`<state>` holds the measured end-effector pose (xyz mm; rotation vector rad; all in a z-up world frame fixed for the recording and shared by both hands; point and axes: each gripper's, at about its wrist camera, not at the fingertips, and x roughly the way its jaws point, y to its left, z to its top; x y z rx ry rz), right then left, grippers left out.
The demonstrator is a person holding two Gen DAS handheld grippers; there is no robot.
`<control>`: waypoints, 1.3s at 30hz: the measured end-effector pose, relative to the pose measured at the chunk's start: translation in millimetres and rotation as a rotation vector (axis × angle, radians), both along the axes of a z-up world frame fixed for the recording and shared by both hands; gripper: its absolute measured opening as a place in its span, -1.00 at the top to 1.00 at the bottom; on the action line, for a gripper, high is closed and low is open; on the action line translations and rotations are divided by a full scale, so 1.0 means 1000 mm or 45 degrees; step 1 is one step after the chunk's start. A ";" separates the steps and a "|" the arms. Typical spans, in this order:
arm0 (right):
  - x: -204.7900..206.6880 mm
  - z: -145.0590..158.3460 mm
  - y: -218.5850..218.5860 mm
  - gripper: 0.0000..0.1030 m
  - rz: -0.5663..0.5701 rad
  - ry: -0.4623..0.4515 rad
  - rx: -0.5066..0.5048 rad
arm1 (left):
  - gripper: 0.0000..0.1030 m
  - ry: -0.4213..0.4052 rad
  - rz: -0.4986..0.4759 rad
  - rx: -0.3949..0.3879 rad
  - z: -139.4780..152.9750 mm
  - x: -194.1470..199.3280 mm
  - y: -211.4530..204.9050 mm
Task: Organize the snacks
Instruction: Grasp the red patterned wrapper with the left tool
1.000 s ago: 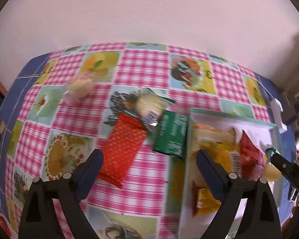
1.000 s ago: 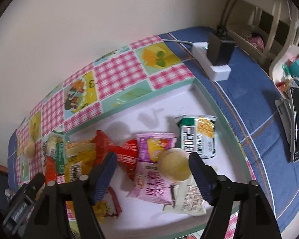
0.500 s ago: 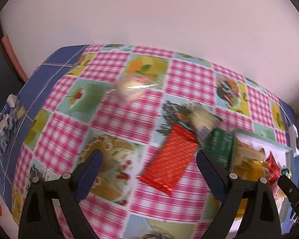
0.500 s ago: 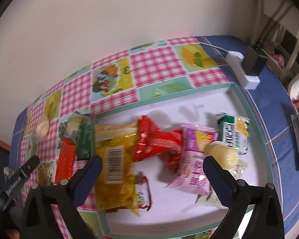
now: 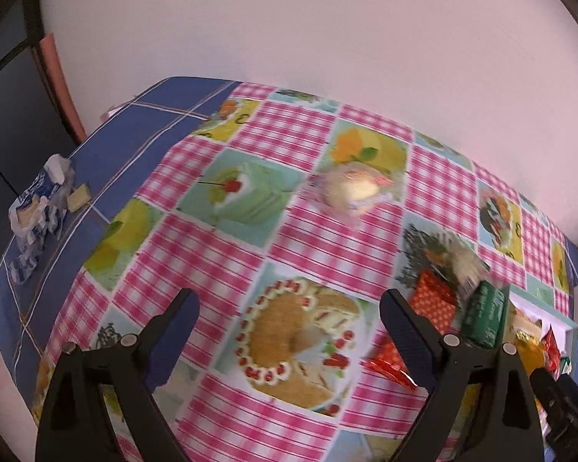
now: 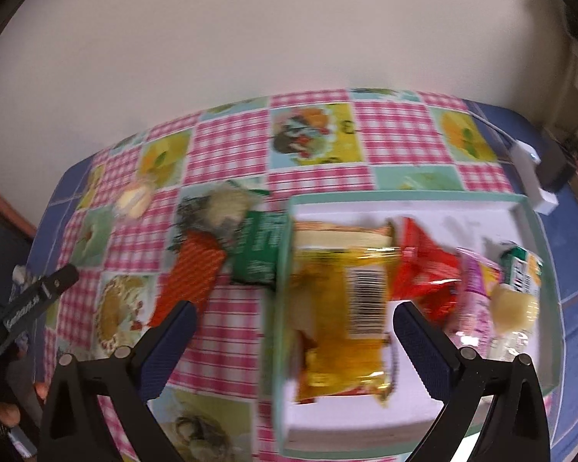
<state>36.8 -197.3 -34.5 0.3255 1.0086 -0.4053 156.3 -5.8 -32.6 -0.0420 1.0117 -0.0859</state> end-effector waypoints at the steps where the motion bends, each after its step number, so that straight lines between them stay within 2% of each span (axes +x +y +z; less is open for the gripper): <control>1: 0.002 0.000 0.004 -1.00 0.010 -0.001 -0.001 | -0.84 -0.001 0.011 -0.006 -0.001 0.002 0.005; 9: 0.017 0.000 0.025 -1.00 0.067 -0.041 0.035 | -0.84 0.027 0.074 -0.027 -0.005 0.012 0.036; 15: 0.027 -0.001 0.024 -0.99 0.046 -0.046 0.073 | -0.84 0.050 0.014 -0.049 -0.008 0.019 0.033; 16: 0.028 -0.002 0.022 -0.97 0.037 -0.043 0.080 | -0.84 0.053 0.001 -0.051 -0.009 0.020 0.030; 19: 0.035 -0.007 0.014 -0.71 0.017 -0.029 0.107 | -0.84 0.063 -0.034 -0.068 -0.014 0.023 0.018; 20: 0.038 -0.009 0.012 -0.69 0.011 -0.021 0.113 | -0.84 0.065 -0.052 -0.074 -0.017 0.024 0.012; 28: 0.053 -0.024 -0.008 -0.65 -0.045 0.018 0.102 | -0.84 0.114 -0.215 -0.125 -0.044 0.028 -0.037; 39: 0.064 -0.027 -0.032 -0.65 -0.092 0.010 0.094 | -0.84 0.138 -0.483 -0.040 -0.074 0.015 -0.106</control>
